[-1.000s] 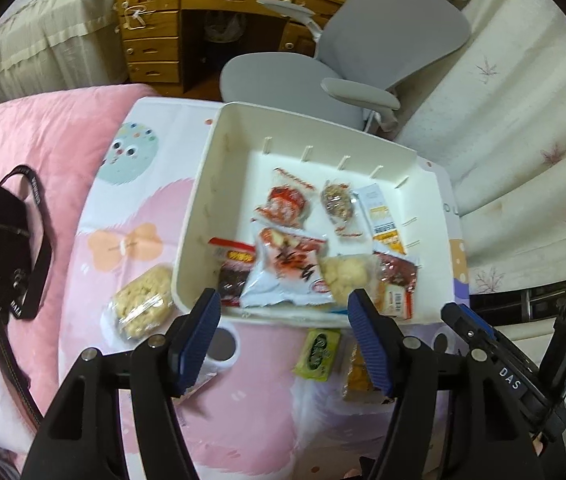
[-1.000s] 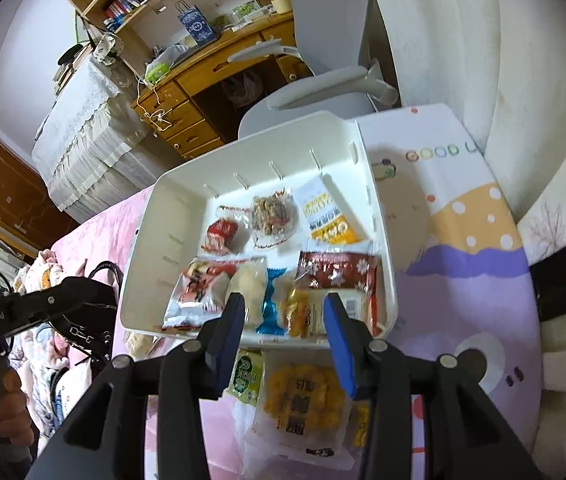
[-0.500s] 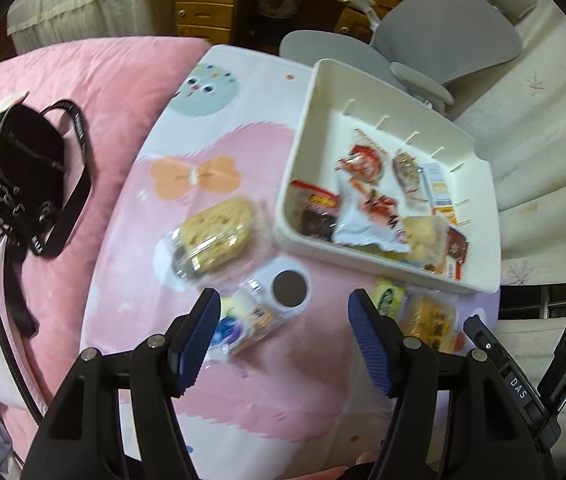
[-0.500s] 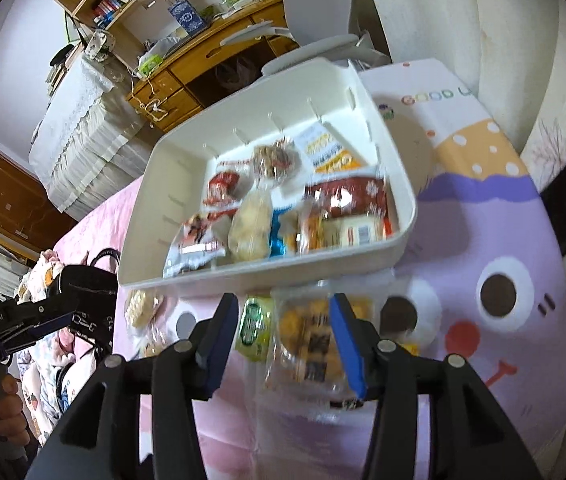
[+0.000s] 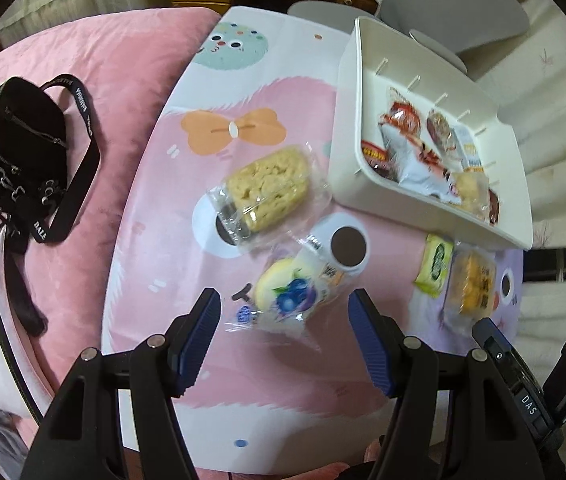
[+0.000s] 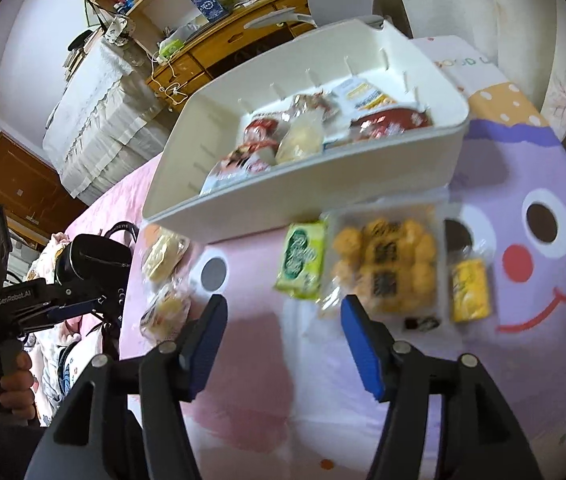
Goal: Organize snacks
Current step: 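Move both grippers toward the clear bag of crackers and blue-printed bun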
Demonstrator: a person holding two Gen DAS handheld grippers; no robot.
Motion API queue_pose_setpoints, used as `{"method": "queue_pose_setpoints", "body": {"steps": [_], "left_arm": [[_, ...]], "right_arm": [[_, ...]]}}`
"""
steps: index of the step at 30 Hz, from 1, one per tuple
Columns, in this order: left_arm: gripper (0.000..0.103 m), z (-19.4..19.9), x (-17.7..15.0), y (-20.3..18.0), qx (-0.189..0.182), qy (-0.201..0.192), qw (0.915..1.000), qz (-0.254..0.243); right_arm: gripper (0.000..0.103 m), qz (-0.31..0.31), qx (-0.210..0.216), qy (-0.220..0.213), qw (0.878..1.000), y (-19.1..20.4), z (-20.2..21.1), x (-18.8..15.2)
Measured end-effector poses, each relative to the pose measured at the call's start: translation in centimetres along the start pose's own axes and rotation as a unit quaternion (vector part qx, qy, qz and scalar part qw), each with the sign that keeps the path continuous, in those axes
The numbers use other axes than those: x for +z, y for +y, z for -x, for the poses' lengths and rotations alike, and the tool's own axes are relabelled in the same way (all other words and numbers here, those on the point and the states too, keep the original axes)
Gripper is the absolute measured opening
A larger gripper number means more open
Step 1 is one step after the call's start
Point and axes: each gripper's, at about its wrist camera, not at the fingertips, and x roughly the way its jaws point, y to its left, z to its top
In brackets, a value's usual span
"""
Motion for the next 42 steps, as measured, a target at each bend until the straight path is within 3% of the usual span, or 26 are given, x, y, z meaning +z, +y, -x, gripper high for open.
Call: {"method": "queue_pose_setpoints", "body": {"steps": [11, 21, 33, 42], "left_arm": [[0.067, -1.5, 1.3, 2.3, -0.031, 0.02, 0.9939, -0.104], [0.069, -3.2, 4.8, 2.6, -0.04, 0.031, 0.9783, -0.201], [0.071, -7.5, 7.3, 1.0, -0.036, 0.061, 0.9543, -0.291], [0.071, -10.4, 8.4, -0.2, -0.036, 0.065, 0.9422, -0.327]], "right_arm": [[0.064, -0.064, -0.02, -0.029, 0.997, 4.3, -2.5, -5.0], [0.071, -0.087, -0.026, -0.077, 0.993, 10.4, -5.7, -8.5], [0.077, -0.063, -0.067, -0.096, 0.991, 15.7, -9.3, -8.0], [0.079, -0.047, -0.11, -0.063, 0.991, 17.1, -11.9, -6.4]]}}
